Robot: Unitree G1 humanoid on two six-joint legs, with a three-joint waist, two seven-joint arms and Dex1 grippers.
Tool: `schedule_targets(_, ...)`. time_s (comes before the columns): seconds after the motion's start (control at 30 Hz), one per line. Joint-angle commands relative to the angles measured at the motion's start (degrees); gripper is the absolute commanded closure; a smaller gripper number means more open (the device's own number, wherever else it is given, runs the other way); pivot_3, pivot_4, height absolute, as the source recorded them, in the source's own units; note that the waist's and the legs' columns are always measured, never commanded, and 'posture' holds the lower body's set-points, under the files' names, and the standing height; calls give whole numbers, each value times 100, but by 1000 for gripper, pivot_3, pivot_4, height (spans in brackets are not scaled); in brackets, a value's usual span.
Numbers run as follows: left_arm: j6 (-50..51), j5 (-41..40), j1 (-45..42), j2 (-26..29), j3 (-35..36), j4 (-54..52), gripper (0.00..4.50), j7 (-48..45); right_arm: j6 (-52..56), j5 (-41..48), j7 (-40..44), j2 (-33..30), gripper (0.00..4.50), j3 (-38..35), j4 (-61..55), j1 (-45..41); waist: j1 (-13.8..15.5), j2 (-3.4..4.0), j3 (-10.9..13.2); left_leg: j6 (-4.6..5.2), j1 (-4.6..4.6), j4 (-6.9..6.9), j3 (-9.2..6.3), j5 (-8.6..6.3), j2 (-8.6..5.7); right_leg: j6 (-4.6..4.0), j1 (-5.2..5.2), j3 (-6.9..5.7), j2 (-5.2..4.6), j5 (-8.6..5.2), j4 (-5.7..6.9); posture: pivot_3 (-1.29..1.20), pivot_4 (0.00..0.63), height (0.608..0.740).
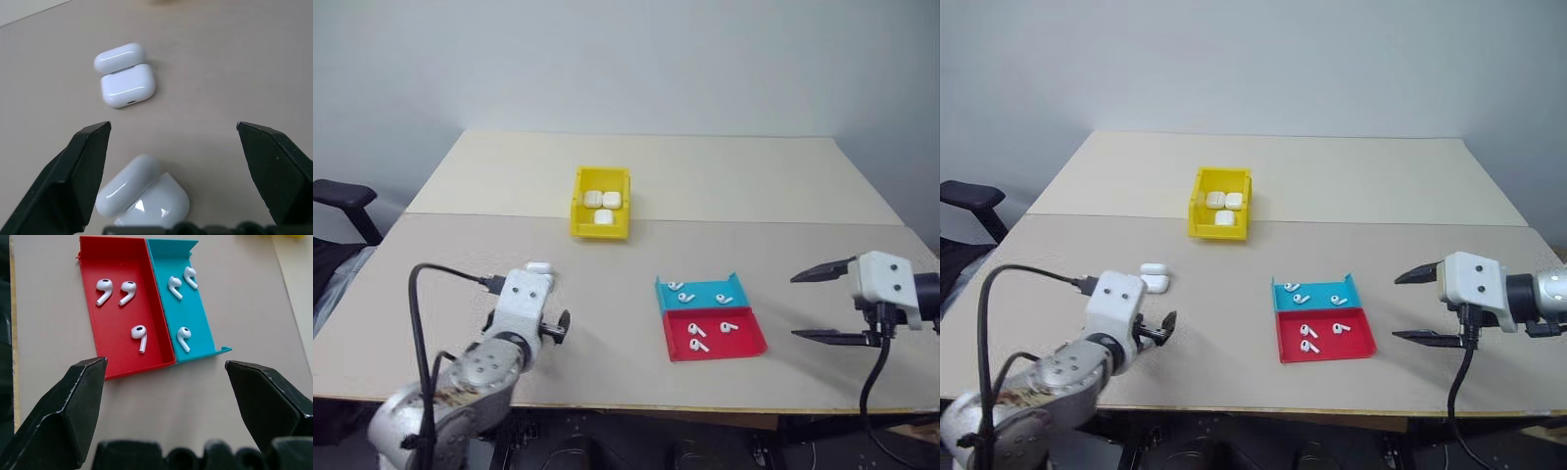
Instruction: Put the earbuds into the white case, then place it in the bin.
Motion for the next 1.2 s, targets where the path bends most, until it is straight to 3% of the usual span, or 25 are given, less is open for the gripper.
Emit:
schedule_targets(0.03,19,-858,-55,-124,134,-201,0,1474,-135,-53,95,-105,25,106,182,-295,-8,4,-2,0,1,0,0,0,2,-1,-1,0,1,0,1,0,150,740)
schedule_targets(0.23,-125,-2629,116,-303,514,-201,0,3172,-288,-228,161,-45,25,451,495,-615,-26,4,-3,-1,12,-1,3,1,0,-4,4,5,0,-1,5,0,150,740)
schedule_targets(0.43,-2545,-5427,602,1926,-271,-201,0,5528,-416,-332,202,-13,25,622,762,-803,-27,7,-4,-9,18,-8,3,5,5,-15,3,10,-3,-5,9,0,150,740)
schedule_targets(0.6,-4632,-6289,900,3444,-743,-201,0,5968,-418,-345,174,10,25,660,791,-816,19,10,-6,-6,23,-11,8,3,-2,-40,9,7,-13,-18,3,0,150,740)
schedule_targets(0.7,-5514,-6238,842,3863,-1077,-85,0,5968,-428,-380,120,40,25,671,795,-807,44,10,-6,-8,22,-17,10,4,-5,-42,6,8,-12,-19,-1,0,150,740)
schedule_targets(0.97,-6416,-6072,300,4178,-1830,299,0,5968,-435,-438,7,3,25,530,746,-605,115,10,-5,-8,18,-20,15,4,-9,-19,4,6,-8,-7,-9,0,150,740)
schedule_targets(1.2,-6522,-5851,-6,3858,-2143,845,0,5968,-348,-388,-93,-14,25,322,535,-303,118,11,-6,-9,17,-20,16,5,-9,-14,5,4,-5,-5,-9,0,150,740)
